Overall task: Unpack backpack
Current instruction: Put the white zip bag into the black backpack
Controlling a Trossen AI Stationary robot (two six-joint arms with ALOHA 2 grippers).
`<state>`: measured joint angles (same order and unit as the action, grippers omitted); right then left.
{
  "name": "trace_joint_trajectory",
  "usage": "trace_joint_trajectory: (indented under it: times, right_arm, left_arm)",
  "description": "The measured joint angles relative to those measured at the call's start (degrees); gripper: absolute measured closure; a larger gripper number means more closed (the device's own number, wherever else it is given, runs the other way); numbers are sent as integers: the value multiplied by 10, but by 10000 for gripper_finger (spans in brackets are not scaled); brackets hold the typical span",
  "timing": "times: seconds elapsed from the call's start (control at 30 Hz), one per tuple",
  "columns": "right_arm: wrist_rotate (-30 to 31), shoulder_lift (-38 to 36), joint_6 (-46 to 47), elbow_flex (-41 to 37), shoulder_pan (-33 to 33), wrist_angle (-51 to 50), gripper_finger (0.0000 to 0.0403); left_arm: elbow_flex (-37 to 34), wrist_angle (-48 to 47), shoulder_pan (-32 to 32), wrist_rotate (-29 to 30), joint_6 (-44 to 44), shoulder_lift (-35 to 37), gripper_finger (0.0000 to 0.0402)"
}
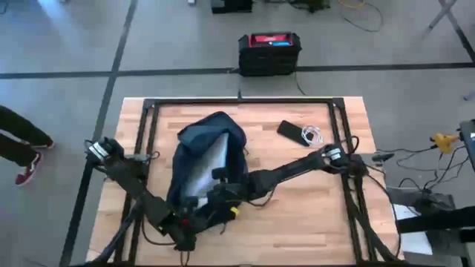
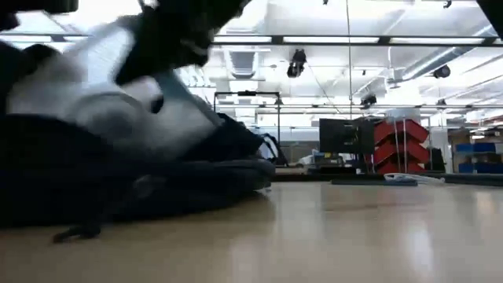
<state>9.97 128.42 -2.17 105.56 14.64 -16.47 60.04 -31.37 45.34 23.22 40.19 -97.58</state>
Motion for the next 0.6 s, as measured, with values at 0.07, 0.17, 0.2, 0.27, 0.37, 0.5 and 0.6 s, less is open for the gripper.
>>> trace_joint_trajectory:
  times: [0.07,0.17,0.2,0.27,0.37,0.5,0.6]
  right_arm:
    - [-3,24,25,-1,-6,4,403]
    - [-47,53,53,-2,-19,-23,403]
    - [-71,60,59,-2,-24,-30,403]
    - [-135,65,69,-2,-35,-55,403]
    - [-211,65,68,-1,-45,-101,402]
    - [-251,52,26,5,-47,-163,376]
    - [-250,43,-9,24,-44,-221,329]
  left_arm:
    - [19,2,0,32,-20,3,401]
    - [49,-9,4,72,-51,12,401]
    - [58,-13,6,80,-59,16,401]
    - [74,-26,8,93,-66,24,401]
    - [91,-34,9,105,-72,27,402]
    - [95,-40,10,108,-70,28,402]
    - [93,-41,10,110,-58,25,402]
